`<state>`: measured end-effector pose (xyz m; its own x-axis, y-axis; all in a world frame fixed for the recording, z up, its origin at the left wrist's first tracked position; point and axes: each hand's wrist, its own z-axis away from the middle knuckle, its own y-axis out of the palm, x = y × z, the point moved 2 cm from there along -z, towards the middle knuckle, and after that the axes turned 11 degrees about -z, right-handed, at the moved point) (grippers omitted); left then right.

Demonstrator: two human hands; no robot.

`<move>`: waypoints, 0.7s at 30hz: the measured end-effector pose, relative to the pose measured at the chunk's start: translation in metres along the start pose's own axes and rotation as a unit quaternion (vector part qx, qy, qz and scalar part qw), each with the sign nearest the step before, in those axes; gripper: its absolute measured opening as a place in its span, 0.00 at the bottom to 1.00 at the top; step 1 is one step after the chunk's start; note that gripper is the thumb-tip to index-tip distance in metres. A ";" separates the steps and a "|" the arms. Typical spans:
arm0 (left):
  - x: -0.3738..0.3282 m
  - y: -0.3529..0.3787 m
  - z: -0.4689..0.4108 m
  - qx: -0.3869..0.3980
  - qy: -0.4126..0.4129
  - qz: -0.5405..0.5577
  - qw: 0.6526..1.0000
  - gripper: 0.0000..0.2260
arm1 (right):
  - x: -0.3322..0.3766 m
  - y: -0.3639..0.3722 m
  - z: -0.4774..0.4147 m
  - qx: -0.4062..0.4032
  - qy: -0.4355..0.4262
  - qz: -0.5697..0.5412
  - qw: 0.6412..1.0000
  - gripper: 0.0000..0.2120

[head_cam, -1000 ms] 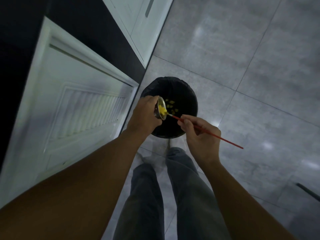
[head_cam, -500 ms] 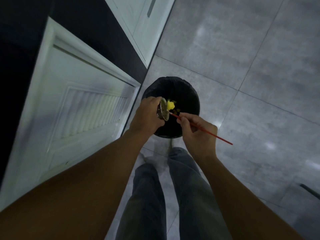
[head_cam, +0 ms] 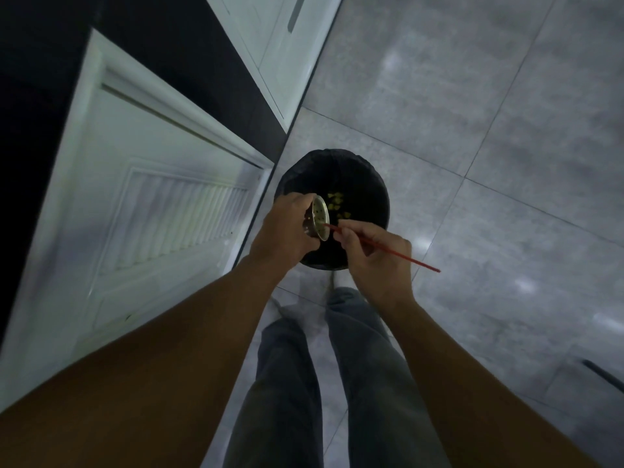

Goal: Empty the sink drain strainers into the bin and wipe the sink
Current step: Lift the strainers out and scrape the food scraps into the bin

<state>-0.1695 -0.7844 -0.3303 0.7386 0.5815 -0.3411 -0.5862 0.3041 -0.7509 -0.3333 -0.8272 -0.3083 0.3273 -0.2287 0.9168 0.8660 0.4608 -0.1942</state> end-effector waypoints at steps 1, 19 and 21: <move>0.002 0.001 0.000 0.003 -0.002 -0.001 1.000 0.37 | -0.001 -0.004 -0.001 -0.017 0.011 -0.009 1.000 0.07; 0.009 0.000 0.002 0.008 0.004 0.029 1.000 0.36 | -0.002 -0.008 0.000 -0.048 0.090 -0.083 0.991 0.07; 0.010 0.000 0.001 0.010 0.001 0.025 1.000 0.36 | -0.002 -0.012 0.002 -0.045 0.081 -0.100 0.991 0.07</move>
<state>-0.1624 -0.7780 -0.3330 0.7086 0.5944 -0.3802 -0.6294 0.2889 -0.7214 -0.3453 -0.8302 -0.3074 0.1951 -0.4456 0.8737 0.9476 0.3155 -0.0507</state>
